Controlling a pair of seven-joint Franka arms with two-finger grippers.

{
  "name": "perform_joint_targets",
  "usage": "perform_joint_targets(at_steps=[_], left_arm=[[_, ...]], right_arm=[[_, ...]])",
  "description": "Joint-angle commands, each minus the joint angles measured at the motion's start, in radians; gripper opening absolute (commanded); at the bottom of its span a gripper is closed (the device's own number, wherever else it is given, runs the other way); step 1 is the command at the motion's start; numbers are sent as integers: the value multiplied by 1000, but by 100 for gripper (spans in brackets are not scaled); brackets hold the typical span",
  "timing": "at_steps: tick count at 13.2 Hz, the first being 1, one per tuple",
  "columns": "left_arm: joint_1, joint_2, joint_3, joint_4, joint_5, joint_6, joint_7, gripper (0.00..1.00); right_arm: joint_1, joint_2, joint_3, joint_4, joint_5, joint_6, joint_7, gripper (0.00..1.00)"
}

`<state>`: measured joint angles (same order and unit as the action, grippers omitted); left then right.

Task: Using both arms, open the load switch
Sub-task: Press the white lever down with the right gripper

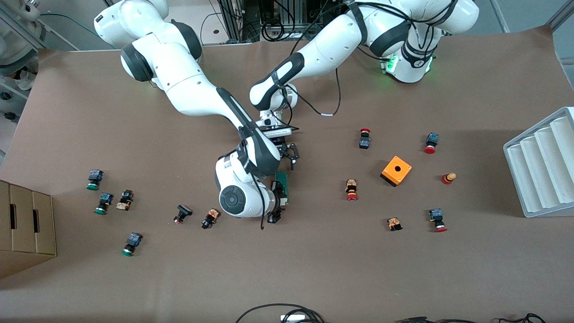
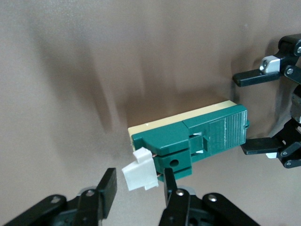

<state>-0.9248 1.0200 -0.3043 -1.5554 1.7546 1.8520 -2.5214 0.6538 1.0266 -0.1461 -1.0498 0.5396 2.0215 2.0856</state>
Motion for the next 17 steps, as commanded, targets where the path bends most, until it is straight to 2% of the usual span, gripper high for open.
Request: perform_joint_targets(at_steps=[1,6,8,17], left_arm=[[-8,29,11,24,14,-2,-25,100],[-8,29,11,24,14,-2,-25,100],[-8,31,11,24,14,-2,-25,100],[-8,31,11,23,14,-11,-25,100]], right_arm=[[1,29,-3,43,36,0,18,42],[6,21,-3,36,36,-7,24,38],[7,15,-3,28,37,-9,24,28],[9,-25,-3,-27,37,-12,16,28]])
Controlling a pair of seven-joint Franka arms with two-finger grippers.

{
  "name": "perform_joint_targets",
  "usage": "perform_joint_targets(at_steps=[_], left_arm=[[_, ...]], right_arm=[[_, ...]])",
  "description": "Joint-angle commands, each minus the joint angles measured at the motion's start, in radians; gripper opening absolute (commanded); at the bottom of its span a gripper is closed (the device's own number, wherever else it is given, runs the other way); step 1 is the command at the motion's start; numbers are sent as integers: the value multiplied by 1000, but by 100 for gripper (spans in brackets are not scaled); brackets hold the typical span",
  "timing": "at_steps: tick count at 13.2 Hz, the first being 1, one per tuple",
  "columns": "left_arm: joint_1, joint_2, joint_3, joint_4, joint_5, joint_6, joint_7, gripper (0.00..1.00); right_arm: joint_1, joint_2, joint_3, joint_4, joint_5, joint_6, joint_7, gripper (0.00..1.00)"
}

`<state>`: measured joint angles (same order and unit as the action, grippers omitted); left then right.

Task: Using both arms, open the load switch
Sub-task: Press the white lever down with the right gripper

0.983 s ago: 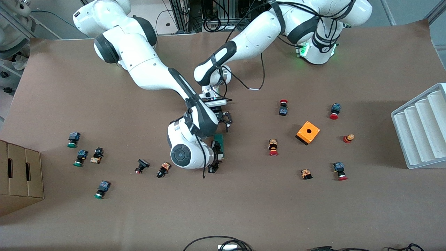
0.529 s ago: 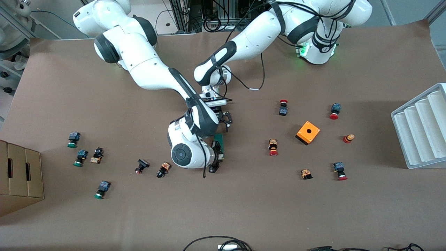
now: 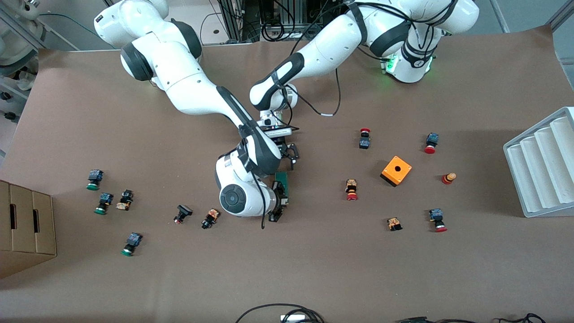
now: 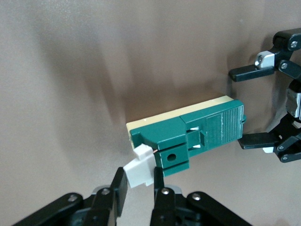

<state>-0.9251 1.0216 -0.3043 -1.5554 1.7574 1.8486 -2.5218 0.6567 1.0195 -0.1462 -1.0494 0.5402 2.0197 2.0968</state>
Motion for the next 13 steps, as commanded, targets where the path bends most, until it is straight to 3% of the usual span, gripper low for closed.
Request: perform_joint_targets(at_steps=[1,13], left_arm=[[-9,29,11,23,11,-8,-25,100],[-8,29,11,23,11,-8,-25,100]], right_arm=[[6,-25,-3,-38,35,-10,2,28],[7,-94,5,-116,32,-9,-17,28]])
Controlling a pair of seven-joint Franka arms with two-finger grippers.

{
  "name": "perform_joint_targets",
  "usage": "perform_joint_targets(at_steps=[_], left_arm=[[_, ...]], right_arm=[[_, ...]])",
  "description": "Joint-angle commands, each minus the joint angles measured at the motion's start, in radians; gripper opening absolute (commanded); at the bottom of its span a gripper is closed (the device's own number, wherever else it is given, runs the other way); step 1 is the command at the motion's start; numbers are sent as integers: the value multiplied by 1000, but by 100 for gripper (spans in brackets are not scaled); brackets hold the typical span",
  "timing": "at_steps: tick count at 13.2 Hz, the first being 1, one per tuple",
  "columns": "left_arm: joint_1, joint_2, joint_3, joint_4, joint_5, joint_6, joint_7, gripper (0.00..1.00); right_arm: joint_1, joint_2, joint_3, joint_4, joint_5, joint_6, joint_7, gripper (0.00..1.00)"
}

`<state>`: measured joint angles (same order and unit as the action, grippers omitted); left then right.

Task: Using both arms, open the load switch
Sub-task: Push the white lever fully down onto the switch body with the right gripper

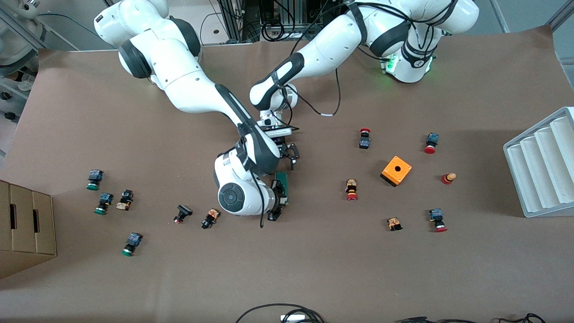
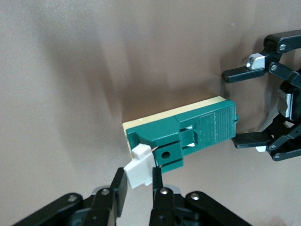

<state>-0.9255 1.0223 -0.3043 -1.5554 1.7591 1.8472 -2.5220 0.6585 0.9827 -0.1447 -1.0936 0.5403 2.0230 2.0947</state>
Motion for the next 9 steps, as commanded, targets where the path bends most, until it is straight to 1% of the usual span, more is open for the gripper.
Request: perform_joint_targets(at_steps=[1,4,6,9], left_arm=[[-9,28,11,23,10,-6,-24,100],[-9,28,11,23,10,-6,-24,100],[-7,28,11,23,10,-6,-24,100],[-7,30,11,23,10,-6,-24,100]], right_arm=[[6,-61,4,-72,32,-13,-15,28],[16,-67,5,-81,30,-13,-13,29],[19,-90,10,-124,30,-4,-16,29],[26,-97,11,-135,29,-6,-18,29]])
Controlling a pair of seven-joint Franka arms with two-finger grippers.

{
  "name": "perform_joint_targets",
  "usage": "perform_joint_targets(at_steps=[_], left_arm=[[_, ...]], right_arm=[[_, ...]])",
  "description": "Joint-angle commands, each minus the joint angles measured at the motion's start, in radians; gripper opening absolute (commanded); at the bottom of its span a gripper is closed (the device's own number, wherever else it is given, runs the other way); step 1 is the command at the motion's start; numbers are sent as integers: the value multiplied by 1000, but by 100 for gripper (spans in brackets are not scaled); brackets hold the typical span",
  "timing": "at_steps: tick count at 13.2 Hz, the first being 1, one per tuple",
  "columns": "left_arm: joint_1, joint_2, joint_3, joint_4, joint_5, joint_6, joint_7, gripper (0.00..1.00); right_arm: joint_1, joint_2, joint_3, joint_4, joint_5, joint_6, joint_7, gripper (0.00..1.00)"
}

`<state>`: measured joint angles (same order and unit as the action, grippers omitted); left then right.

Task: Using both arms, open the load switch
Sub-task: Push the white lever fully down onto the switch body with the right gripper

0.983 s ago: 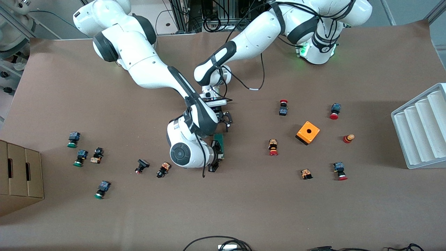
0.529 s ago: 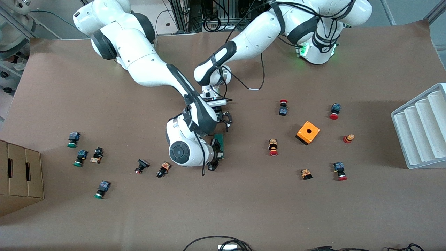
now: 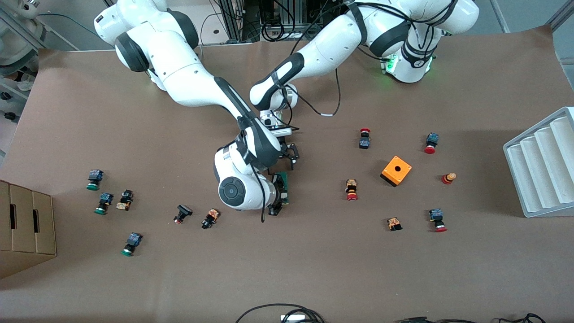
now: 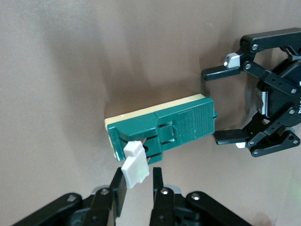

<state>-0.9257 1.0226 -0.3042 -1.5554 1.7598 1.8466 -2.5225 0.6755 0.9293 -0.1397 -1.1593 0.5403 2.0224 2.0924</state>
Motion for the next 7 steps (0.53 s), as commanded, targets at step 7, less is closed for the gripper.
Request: perform_joint_targets(at_steps=[7], left_arm=[[-8,34,11,23,9,-6,-24,100]], right_arm=[[16,-78,22,-96,20,-11,-22,29]])
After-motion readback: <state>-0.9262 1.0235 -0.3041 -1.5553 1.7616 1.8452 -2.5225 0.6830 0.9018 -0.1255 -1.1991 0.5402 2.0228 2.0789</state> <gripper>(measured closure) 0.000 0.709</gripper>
